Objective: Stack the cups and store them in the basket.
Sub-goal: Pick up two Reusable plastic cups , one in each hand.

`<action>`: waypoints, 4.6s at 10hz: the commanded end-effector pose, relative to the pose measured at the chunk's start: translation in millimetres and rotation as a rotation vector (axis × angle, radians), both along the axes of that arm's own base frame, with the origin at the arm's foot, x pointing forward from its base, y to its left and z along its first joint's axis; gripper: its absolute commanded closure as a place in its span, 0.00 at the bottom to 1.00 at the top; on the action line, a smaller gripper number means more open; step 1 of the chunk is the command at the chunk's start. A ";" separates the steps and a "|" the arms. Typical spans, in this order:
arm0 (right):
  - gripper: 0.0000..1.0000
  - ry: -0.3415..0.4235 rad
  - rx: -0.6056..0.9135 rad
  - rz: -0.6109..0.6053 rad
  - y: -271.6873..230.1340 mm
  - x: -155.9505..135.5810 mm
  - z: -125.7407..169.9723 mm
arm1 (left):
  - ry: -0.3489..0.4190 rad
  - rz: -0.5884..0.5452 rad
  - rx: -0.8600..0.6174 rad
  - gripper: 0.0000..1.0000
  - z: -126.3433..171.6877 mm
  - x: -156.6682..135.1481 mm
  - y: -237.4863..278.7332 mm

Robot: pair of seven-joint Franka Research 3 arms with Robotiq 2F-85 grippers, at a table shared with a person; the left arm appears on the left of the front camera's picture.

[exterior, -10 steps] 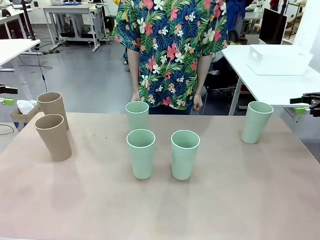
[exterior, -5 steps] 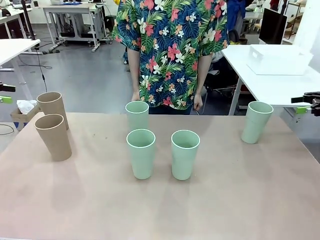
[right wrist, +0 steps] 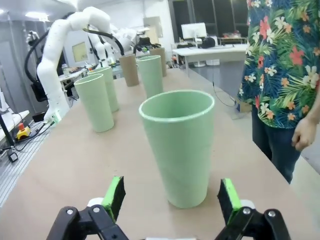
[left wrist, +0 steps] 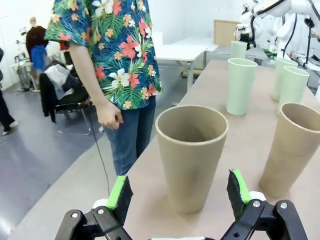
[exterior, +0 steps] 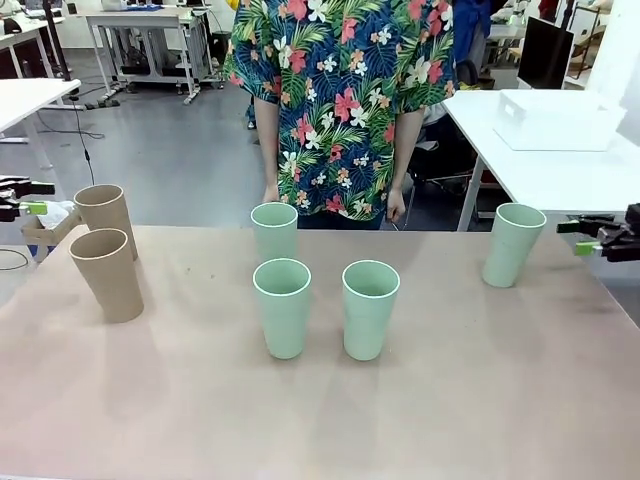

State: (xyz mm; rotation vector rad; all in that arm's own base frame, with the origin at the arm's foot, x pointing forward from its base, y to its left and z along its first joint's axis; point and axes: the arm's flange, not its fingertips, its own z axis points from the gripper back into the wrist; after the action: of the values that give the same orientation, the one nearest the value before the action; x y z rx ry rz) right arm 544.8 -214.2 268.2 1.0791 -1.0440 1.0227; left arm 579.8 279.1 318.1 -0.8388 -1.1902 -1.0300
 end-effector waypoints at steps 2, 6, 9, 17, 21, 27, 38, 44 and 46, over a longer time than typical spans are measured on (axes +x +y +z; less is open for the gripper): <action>0.00 -0.093 0.071 0.006 4.8 10.0 -17.8 | -0.011 -0.029 -0.085 0.00 -19.7 14.5 10.8; 0.00 -0.085 0.113 -0.032 24.5 22.1 -36.4 | -0.025 -0.023 -0.094 0.00 -36.4 21.7 -2.7; 0.00 -0.088 0.122 -0.040 32.5 28.5 -40.9 | -0.015 -0.016 -0.070 0.00 -50.0 34.0 -11.1; 0.00 -0.042 0.119 -0.027 45.6 20.0 -44.2 | 0.040 -0.090 -0.064 0.00 -66.1 40.0 -30.7; 0.00 -0.048 0.120 -0.040 53.5 17.9 -46.6 | 0.056 -0.150 -0.076 0.00 -70.8 33.0 -36.4; 0.00 -0.049 0.129 -0.066 60.9 14.0 -44.8 | 0.024 -0.145 -0.106 0.00 -79.1 26.3 -60.2; 0.00 -0.026 0.130 -0.070 89.9 3.6 -38.1 | 0.026 -0.142 -0.154 0.00 -84.1 26.9 -92.9; 0.00 -0.016 0.137 -0.039 95.6 5.1 -43.4 | 0.027 -0.153 -0.174 0.00 -89.7 27.6 -106.3; 0.00 -0.026 0.137 -0.041 95.7 11.6 -46.4 | 0.029 -0.153 -0.179 0.00 -90.7 31.3 -107.8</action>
State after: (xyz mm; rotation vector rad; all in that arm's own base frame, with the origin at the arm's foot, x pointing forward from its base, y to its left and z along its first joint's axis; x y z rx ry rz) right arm 550.0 -122.0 223.4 1.1710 -1.1454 0.9434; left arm 613.7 180.1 229.6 -1.1015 -1.1717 -1.0488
